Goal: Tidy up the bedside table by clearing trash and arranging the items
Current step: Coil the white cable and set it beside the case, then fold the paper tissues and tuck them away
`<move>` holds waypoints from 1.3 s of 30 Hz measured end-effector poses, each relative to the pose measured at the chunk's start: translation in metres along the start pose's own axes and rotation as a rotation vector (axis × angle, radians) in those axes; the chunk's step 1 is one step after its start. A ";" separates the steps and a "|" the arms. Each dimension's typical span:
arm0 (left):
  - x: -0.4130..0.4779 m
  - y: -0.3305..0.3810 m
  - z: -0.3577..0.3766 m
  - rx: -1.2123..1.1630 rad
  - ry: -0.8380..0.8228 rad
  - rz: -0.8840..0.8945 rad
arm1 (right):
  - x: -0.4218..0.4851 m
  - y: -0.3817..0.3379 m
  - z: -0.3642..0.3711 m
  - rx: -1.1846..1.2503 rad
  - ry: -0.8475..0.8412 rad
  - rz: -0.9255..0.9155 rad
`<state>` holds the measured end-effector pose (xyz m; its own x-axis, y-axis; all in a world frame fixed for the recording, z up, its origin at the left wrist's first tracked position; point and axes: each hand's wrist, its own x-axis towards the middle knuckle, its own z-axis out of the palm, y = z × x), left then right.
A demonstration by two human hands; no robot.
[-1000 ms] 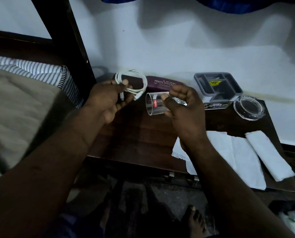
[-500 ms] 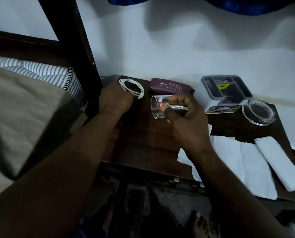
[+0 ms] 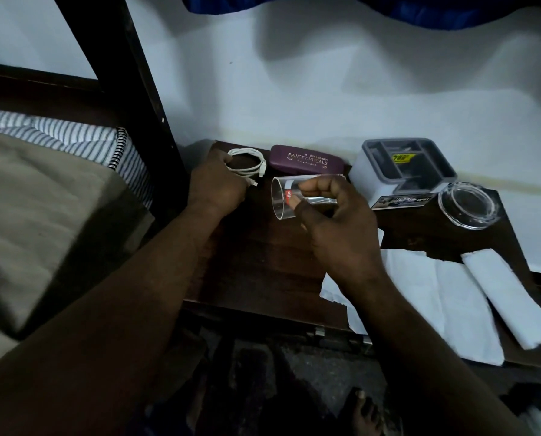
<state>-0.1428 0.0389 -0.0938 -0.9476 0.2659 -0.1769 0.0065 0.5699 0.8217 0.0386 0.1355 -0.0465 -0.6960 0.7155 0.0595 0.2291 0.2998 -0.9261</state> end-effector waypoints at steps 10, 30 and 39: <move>-0.028 0.026 0.000 0.207 0.079 0.186 | 0.004 0.001 -0.015 -0.002 0.008 0.038; -0.121 0.083 0.037 0.287 -0.073 0.660 | -0.008 0.009 -0.066 -0.189 -0.068 0.079; -0.143 0.071 0.073 0.612 -0.385 0.555 | -0.044 0.030 -0.139 -0.337 -0.083 0.152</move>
<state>0.0167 0.0981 -0.0502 -0.5866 0.8036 -0.1004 0.7022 0.5665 0.4313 0.1705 0.2002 -0.0252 -0.6862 0.7187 -0.1123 0.5358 0.3949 -0.7464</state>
